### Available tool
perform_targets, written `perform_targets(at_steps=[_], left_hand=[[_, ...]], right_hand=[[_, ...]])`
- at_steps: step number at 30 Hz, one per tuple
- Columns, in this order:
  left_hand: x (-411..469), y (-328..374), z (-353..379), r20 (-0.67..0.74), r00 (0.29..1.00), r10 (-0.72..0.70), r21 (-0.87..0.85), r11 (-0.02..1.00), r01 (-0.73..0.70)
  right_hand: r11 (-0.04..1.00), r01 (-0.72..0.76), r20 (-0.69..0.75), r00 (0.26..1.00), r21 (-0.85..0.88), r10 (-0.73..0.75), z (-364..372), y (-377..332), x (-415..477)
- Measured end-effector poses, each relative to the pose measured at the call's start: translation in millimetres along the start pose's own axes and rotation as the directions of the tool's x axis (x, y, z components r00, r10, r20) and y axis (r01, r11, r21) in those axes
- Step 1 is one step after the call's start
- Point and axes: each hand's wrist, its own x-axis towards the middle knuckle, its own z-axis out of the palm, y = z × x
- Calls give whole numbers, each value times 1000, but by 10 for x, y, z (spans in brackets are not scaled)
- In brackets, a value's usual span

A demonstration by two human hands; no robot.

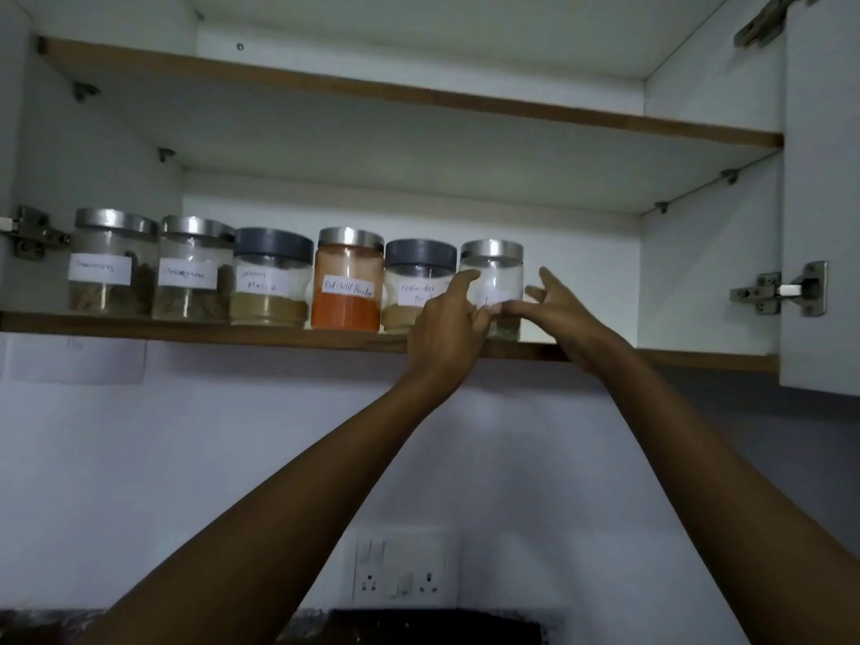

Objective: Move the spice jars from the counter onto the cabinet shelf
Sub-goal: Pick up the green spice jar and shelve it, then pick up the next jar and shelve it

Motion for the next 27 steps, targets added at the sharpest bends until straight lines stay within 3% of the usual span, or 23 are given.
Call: perform_targets(at_steps=[3, 6, 9, 16, 23, 27], left_hand=[[-227, -32, -128, 2, 999, 41, -41, 998, -40], [-513, -107, -325, 18, 999, 39, -90, 995, -38], [-861, -196, -607, 73, 997, -1, -80, 997, 6], [-1784, -501, -1335, 272, 957, -98, -118, 984, 134], [-2743, -848, -2089, 463, 860, -216, -148, 937, 315], [-3298, -1202, -2515, 522, 800, -294, -81, 917, 390]], right_hand=[[986, 129, -153, 978, -107, -145, 156, 28, -389], [935, 287, -339, 876, -207, -343, 385, 137, -793], [914, 331, -381, 833, -236, -400, 673, 155, -1241], [963, 222, -284, 923, -151, -258, 1551, 104, -2287], [994, 89, -115, 989, -68, -96, 2392, 30, -3137], [998, 63, 2, 998, -20, -63, 2907, 153, -3575]])
